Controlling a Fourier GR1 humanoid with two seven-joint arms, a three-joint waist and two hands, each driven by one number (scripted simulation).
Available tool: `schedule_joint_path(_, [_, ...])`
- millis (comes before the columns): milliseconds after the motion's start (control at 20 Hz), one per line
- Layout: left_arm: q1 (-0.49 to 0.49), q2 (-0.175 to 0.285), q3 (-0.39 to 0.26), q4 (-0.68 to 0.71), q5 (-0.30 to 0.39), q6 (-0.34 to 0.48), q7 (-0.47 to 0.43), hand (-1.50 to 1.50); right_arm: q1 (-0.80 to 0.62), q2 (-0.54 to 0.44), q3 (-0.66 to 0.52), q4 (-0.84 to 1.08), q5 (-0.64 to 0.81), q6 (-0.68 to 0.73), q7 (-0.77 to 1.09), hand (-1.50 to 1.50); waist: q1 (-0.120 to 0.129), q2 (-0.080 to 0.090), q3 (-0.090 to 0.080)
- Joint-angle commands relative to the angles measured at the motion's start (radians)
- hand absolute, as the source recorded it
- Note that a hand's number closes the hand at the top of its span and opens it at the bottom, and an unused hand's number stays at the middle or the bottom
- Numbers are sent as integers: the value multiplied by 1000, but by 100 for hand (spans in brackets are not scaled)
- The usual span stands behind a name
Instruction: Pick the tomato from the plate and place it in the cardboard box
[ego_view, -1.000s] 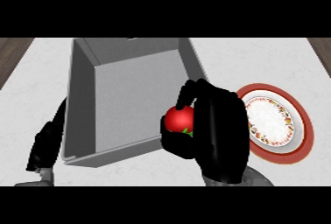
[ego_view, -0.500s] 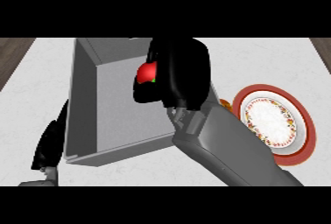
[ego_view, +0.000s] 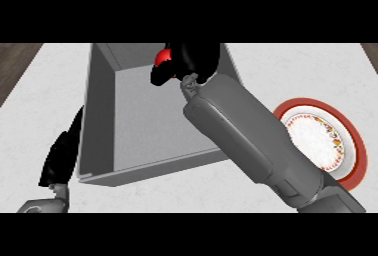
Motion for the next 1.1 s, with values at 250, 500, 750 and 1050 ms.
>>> schedule_joint_path(250, [-96, -36, -21, 49, -23, 20, 34, 0, -67, 2, 35, 331, -220, -205, -50, -150, 29, 12, 0])
schedule_joint_path(500, [-48, -18, -28, 9, -26, 2, 2, 0, -96, 2, 25, 468, -283, -295, -156, -150, 51, 17, 0])
schedule_joint_path(750, [-22, -16, -26, 17, -18, -10, -15, 0, -83, 2, 9, 450, -331, -501, -237, -150, 50, 14, 1])
schedule_joint_path(1050, [39, -13, -4, 12, 1, -12, -49, 0, -55, 2, -103, 410, -373, -747, -349, -150, 14, 4, 2])
